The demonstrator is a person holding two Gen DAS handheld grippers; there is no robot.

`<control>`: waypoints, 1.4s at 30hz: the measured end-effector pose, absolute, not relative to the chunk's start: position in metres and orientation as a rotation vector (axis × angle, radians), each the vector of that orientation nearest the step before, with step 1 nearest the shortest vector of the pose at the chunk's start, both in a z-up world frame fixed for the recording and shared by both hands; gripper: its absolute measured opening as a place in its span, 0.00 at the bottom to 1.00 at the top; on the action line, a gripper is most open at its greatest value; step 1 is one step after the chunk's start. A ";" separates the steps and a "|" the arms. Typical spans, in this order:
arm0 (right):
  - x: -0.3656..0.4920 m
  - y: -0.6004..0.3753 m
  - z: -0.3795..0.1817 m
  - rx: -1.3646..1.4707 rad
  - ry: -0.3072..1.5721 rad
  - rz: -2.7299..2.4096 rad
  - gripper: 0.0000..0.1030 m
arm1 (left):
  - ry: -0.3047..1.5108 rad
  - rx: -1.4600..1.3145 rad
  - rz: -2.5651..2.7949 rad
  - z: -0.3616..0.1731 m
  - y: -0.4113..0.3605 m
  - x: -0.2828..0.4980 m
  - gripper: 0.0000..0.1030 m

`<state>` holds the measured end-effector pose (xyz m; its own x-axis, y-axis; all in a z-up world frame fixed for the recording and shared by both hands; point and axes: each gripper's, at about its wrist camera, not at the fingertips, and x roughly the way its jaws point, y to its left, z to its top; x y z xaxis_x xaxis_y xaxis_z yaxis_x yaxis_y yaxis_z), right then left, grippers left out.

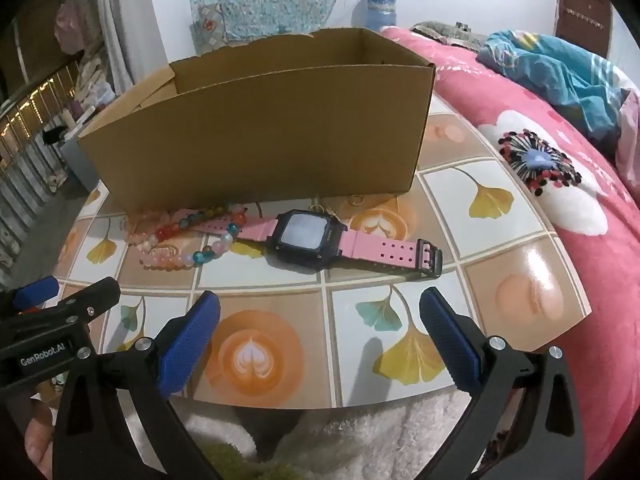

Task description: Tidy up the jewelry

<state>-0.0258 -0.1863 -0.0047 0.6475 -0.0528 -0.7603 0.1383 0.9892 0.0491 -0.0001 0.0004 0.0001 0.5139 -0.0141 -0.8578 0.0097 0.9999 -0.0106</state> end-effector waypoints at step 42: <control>-0.021 -0.180 -0.011 0.115 0.925 -0.082 0.95 | 1.014 -0.012 0.020 0.001 0.008 -0.001 0.92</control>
